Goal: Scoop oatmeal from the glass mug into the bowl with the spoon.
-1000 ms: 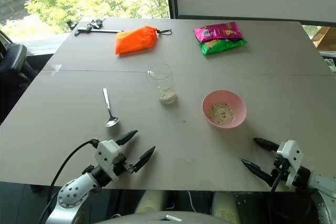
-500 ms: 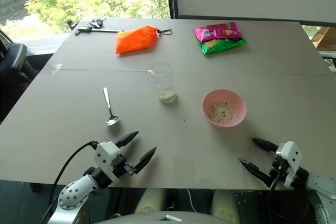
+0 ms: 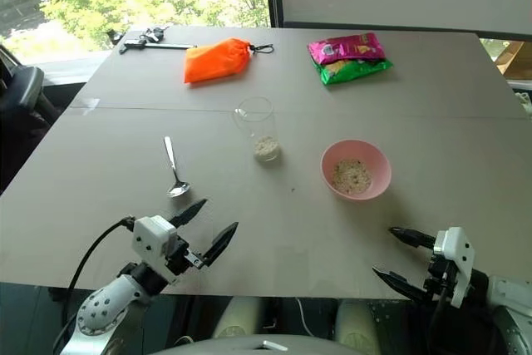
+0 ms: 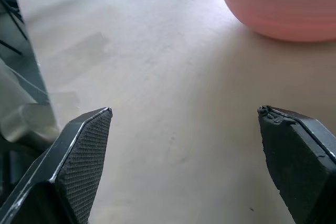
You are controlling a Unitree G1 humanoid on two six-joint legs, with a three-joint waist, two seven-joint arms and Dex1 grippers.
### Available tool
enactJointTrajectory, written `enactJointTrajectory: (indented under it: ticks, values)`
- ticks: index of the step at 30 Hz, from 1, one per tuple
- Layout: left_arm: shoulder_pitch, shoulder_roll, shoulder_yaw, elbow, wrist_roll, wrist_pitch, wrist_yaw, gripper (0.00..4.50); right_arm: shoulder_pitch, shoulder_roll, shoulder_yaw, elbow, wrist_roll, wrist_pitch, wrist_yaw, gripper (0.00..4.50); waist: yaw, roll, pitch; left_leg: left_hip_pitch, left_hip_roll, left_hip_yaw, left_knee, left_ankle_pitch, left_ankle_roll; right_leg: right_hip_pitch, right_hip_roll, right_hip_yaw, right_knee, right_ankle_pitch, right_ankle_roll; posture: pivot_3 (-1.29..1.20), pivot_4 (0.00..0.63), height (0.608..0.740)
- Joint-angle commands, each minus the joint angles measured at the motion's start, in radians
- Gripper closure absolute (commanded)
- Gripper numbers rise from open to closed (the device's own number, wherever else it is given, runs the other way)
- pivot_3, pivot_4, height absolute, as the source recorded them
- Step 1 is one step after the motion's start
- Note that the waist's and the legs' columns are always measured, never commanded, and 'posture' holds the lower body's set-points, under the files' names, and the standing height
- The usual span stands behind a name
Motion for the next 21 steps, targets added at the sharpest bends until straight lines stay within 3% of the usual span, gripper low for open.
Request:
enactJointTrajectory:
  ticks: [1, 12, 21]
  values:
    - [-0.031, 0.011, 0.08, -0.121, -0.061, 0.112, 0.076, 0.03, -0.003, -0.048, -0.059, -0.161, 0.097, 0.09, -0.007, 0.0, 0.0, 0.0, 0.001, 0.0, 0.0, 0.0, 0.0, 0.0, 0.0, 0.0, 0.0, 0.0, 0.0, 0.0, 0.0, 0.0, 0.15, 0.696]
    - [-0.428, -0.042, 0.15, -0.121, -0.085, 0.626, 0.439, 0.03, -0.467, -0.125, 0.059, -0.34, 0.204, 0.441, -0.275, 0.0, 0.002, -0.012, 0.008, -0.002, -0.001, -0.002, 0.003, 0.003, -0.005, 0.001, 0.003, 0.0, 0.002, 0.005, -0.002, 0.0, 0.15, 0.696]
    - [-0.54, -0.076, 0.162, -0.024, -0.036, 0.767, 0.541, 0.03, -0.621, -0.106, 0.116, -0.355, 0.228, 0.539, -0.321, 0.0, 0.002, -0.016, 0.012, -0.002, -0.001, -0.002, 0.002, 0.004, -0.006, 0.002, 0.003, 0.0, 0.001, 0.005, -0.002, 0.0, 0.15, 0.696]
